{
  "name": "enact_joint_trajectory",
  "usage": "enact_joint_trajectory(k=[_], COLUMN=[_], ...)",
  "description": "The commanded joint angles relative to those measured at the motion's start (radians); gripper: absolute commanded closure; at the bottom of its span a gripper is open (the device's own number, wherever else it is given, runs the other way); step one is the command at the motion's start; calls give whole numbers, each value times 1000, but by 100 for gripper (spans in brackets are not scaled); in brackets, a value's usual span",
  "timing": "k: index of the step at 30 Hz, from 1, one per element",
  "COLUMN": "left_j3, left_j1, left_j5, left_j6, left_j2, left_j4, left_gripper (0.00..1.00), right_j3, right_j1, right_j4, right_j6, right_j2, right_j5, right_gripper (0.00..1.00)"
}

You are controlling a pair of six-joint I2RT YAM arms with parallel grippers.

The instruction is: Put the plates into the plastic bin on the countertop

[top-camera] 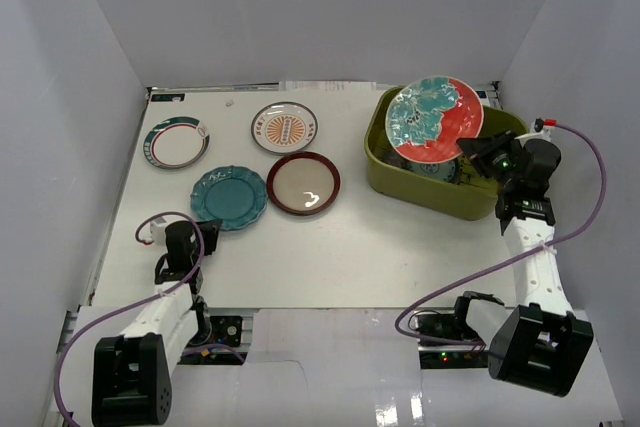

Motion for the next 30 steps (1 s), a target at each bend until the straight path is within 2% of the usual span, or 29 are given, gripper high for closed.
enact_joint_trajectory(k=[1, 4, 12, 19, 25, 30], left_j3=[-61, -47, 51, 172, 278, 352], left_j1=[-16, -32, -33, -35, -73, -87], left_j5=[1, -11, -14, -59, -80, -83], left_j6=[26, 69, 171, 249, 277, 299], left_j2=[-10, -15, -29, -76, -112, -130], left_j4=[28, -6, -43, -117, -146, -189], left_gripper=[89, 100, 100, 100, 100, 100], right_j3=[23, 17, -2, 17, 66, 116], right_j1=[-21, -48, -58, -60, -57, -57], right_j4=[72, 8, -43, -75, -116, -222], right_j6=[-31, -106, -176, -225, -259, -318], right_j2=[14, 34, 136, 259, 363, 393], right_j5=[-32, 57, 122, 101, 68, 44], right_gripper=[92, 92, 92, 90, 83, 82])
